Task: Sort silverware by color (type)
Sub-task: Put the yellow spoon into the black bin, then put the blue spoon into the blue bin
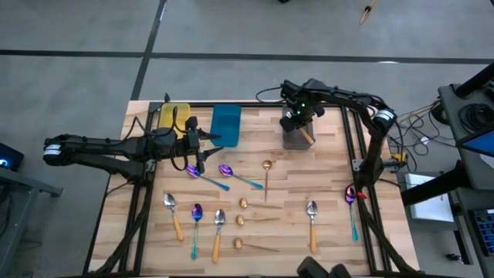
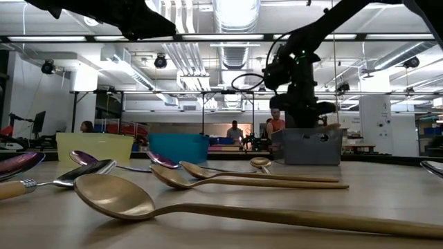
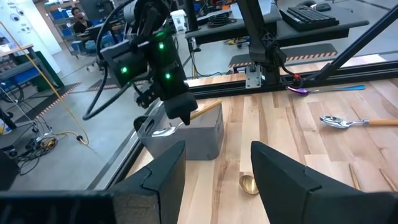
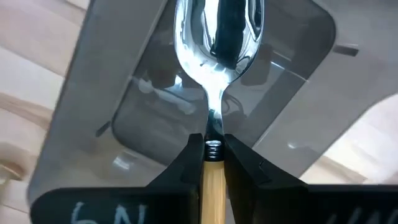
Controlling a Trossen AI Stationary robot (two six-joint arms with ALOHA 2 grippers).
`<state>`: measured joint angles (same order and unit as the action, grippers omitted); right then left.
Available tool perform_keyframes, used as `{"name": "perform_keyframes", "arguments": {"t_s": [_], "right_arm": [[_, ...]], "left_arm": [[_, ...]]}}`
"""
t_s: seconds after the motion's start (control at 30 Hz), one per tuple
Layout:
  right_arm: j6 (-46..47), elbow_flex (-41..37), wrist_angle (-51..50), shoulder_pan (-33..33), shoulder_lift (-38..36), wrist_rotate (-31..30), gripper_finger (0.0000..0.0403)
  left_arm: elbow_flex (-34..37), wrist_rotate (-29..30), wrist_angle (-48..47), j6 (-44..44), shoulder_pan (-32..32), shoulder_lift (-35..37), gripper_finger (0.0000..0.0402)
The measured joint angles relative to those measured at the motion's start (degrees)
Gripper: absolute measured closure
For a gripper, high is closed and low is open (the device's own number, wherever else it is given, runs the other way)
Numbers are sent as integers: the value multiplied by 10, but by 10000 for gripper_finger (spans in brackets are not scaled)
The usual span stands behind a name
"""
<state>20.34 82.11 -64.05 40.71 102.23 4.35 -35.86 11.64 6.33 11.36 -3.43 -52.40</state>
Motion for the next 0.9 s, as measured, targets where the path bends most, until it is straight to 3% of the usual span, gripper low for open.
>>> {"name": "perform_keyframes", "arguments": {"t_s": [0.4, 0.73, 0.9], "right_arm": [[-5, 0, 4, 0, 10, -30, 300], [-8, 0, 3, -5, -27, -30, 317], [-18, -6, 36, -38, -79, -34, 331]], "left_arm": [[0, 0, 0, 2, 0, 0, 239], [0, 0, -5, -7, 0, -2, 239], [0, 0, -35, -57, 0, -11, 239]]}}
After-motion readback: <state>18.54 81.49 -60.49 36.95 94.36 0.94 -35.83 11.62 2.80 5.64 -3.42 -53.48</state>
